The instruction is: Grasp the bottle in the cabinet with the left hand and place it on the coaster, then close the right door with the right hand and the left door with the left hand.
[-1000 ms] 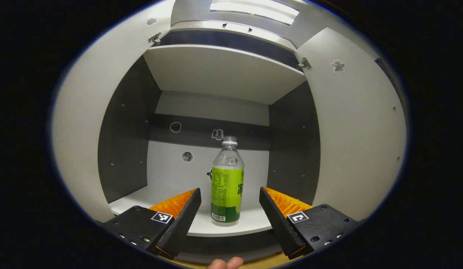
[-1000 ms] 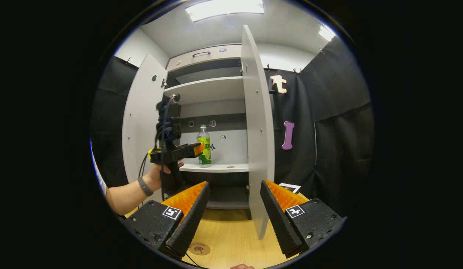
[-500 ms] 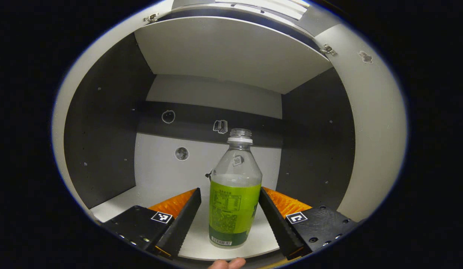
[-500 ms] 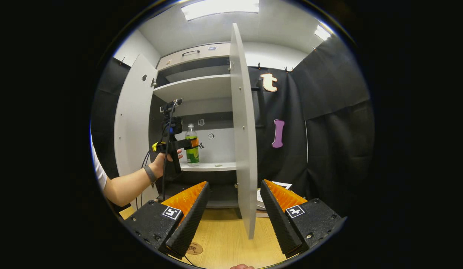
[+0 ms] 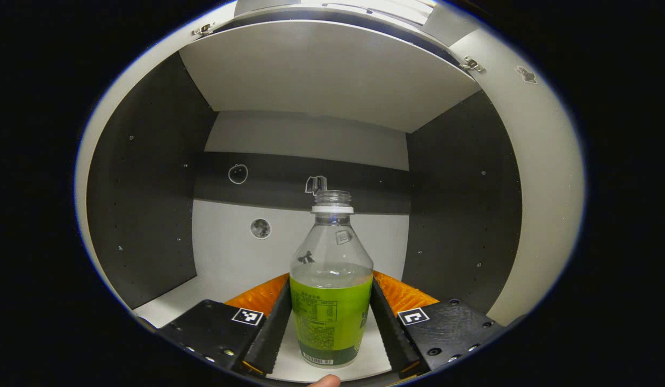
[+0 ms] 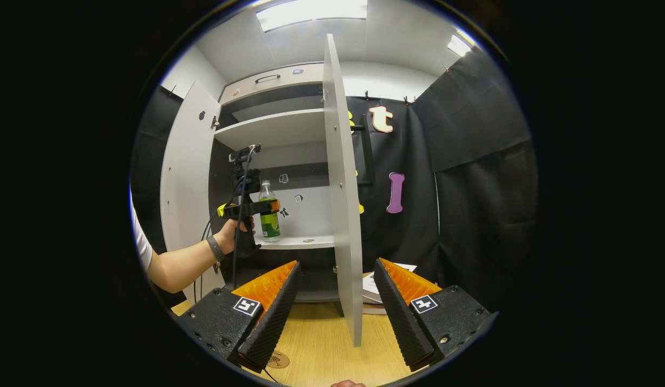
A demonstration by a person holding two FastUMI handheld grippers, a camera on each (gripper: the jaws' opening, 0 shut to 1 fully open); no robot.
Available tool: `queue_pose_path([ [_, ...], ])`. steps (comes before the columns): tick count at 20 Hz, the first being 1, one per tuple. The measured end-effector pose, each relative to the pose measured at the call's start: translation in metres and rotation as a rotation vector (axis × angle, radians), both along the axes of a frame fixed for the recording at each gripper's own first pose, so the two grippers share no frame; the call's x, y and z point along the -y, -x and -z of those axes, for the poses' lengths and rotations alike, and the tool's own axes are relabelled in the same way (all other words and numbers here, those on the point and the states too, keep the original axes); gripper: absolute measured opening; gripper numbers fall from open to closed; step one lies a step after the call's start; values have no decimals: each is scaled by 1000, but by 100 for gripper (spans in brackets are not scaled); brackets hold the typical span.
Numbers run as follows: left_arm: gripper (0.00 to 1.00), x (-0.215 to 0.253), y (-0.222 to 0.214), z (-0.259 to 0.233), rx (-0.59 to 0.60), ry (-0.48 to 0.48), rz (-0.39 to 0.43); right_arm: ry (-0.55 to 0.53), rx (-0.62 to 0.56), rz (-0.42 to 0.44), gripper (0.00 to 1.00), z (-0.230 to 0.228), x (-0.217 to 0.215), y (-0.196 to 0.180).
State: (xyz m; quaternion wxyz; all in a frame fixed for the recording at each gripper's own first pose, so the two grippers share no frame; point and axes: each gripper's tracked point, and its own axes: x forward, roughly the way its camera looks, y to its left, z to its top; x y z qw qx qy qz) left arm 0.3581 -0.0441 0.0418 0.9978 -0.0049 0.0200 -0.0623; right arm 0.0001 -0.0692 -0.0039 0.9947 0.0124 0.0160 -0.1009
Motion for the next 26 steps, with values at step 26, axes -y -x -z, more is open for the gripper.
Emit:
queue_pose_path([
  [26, 74, -23, 258, 93, -54, 45, 31, 119, 41, -233, 84, -45, -58, -37],
])
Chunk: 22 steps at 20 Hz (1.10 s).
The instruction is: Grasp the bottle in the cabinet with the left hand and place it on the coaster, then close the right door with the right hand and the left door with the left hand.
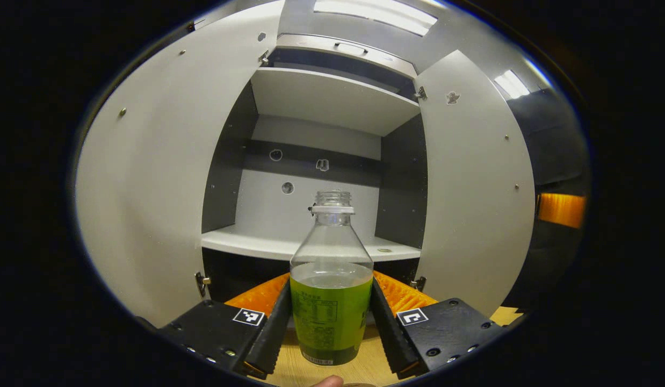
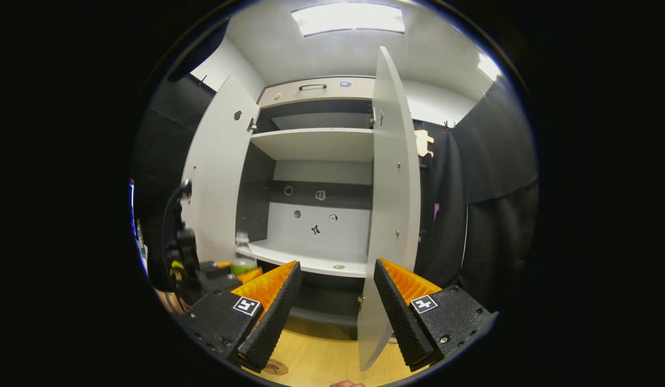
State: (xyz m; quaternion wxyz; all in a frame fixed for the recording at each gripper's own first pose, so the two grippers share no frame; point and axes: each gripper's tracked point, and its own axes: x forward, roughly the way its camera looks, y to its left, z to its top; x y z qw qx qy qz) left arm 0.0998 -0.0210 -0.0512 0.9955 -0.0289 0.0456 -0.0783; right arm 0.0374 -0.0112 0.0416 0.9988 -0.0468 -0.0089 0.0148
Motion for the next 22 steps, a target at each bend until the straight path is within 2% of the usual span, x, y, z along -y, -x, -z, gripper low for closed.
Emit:
queue_pose_path([
  [3, 75, 9, 21, 46, -44, -19, -28, -48, -14, -21, 84, -2, 0, -1],
  [6, 75, 23, 46, 96, -90, -81, -61, -37, -31, -7, 84, -1, 7, 0],
  [9, 75, 45, 64, 134, -120, -115, -45, -20, -39, 8, 84, -2, 12, 1],
  [12, 74, 57, 72, 150, -125, -100, -32, -23, -60, 15, 84, 4, 13, 3],
  [14, 74, 54, 74, 158, -122, -89, -53, -23, -82, 18, 84, 9, 14, 5],
  [18, 75, 50, 78, 179, -144, -126, -62, -8, -84, 39, 84, 10, 19, 10],
  [21, 77, 58, 77, 178, -128, -125, -38, -13, -95, 35, 84, 12, 17, 11],
  [22, 74, 57, 78, 175, -110, -131, -48, -16, -99, 34, 84, 14, 16, 11],
])
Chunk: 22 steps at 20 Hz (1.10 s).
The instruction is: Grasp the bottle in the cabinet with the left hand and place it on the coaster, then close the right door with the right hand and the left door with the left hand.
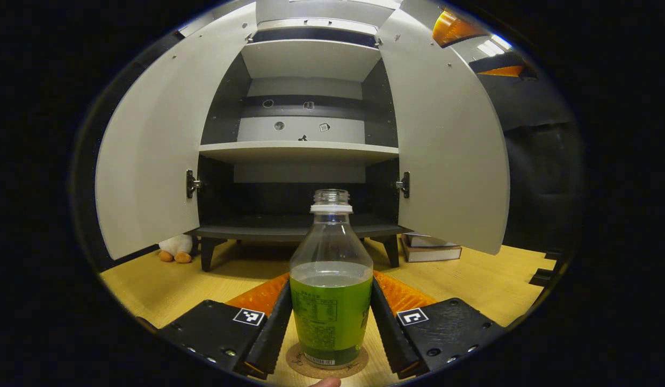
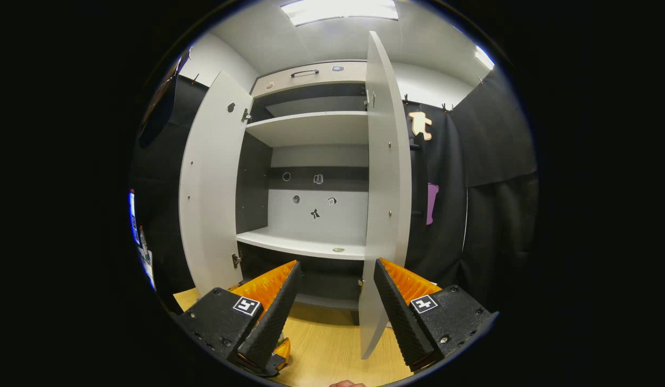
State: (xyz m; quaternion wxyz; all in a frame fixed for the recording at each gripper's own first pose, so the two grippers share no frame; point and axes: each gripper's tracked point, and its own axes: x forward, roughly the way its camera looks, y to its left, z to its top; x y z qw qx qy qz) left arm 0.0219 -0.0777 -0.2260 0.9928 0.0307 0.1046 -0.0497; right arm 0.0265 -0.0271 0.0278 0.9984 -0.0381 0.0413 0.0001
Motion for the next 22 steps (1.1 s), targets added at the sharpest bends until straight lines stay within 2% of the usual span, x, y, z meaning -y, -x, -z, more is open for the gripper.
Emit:
queue_pose_path([
  [6, 77, -1, 9, 9, -33, 3, 0, 1, 1, -5, 84, 0, -2, 3],
  [11, 95, 4, 13, -6, -6, -5, 34, -13, -5, -7, 84, 0, -4, 7],
  [15, 95, 7, 20, -35, 44, 30, 54, -6, 1, -12, 84, -1, -5, 11],
  [22, 95, -7, 19, -125, 168, 143, 42, -21, 34, 7, 84, -2, -1, 13],
])
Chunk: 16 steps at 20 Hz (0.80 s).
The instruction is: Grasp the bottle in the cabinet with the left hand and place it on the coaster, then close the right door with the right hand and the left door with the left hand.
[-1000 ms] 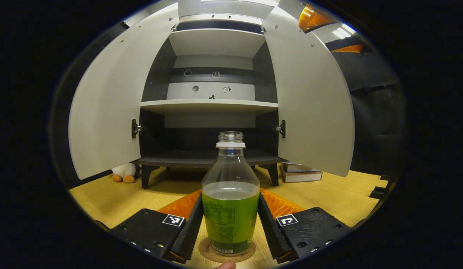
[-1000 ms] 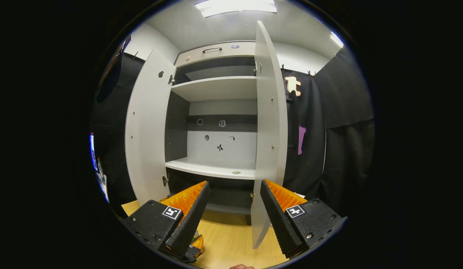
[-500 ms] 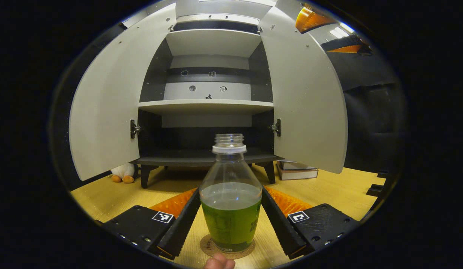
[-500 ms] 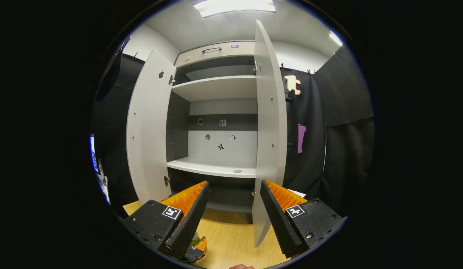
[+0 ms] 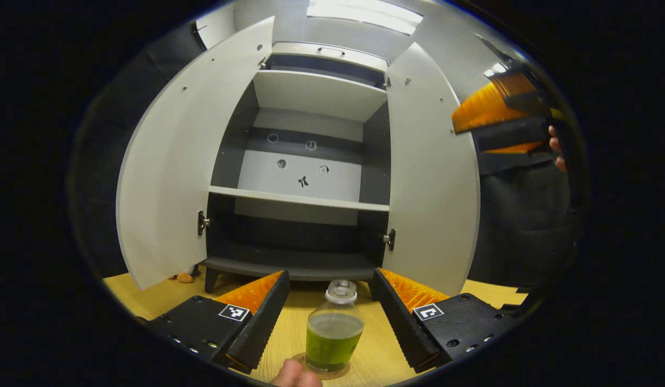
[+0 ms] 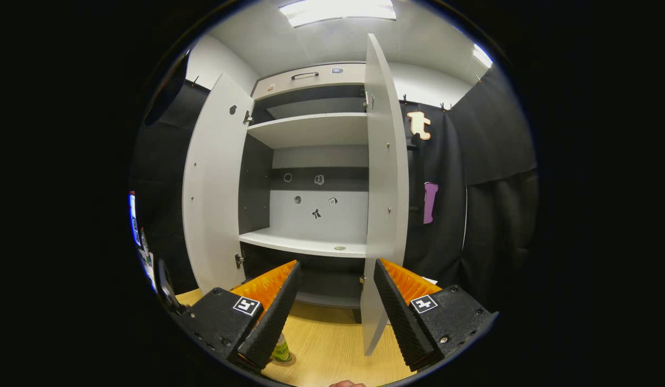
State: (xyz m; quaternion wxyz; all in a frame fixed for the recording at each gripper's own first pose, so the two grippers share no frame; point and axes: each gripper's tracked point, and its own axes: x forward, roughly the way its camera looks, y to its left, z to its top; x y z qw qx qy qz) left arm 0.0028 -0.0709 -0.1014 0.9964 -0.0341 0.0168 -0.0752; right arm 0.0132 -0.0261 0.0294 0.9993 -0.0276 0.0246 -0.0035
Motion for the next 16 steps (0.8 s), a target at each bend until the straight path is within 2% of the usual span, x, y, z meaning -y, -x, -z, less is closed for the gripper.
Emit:
queue_pose_path([
  [2, 98, -14, -4, -23, 8, -13, -26, -21, 26, -6, 84, -3, -4, 1],
  [3, 94, -18, -4, -30, 1, -23, -27, -26, 33, -7, 84, -4, -6, 1],
  [5, 94, -22, -3, -43, -17, -21, -13, -32, 52, -15, 84, -8, -7, 6],
  [9, 94, -40, 5, -60, -24, -24, -56, -30, 128, -12, 84, -30, -1, 10],
  [10, 99, -45, 8, -64, -29, -30, -67, -28, 154, -14, 84, -38, 1, 11],
  [11, 95, -48, 11, -67, -31, -31, -78, -27, 178, -5, 84, -47, 6, 12],
  [13, 94, -52, 15, -74, -32, -9, -84, -26, 217, 23, 84, -64, 24, 15],
  [14, 99, -54, 16, -76, -35, 3, -88, -27, 231, 39, 84, -73, 33, 16],
  [15, 94, -58, 17, -77, -40, 5, -97, -28, 243, 55, 84, -83, 45, 18],
  [16, 95, -62, 18, -77, -44, 1, -108, -26, 251, 76, 84, -92, 59, 17],
])
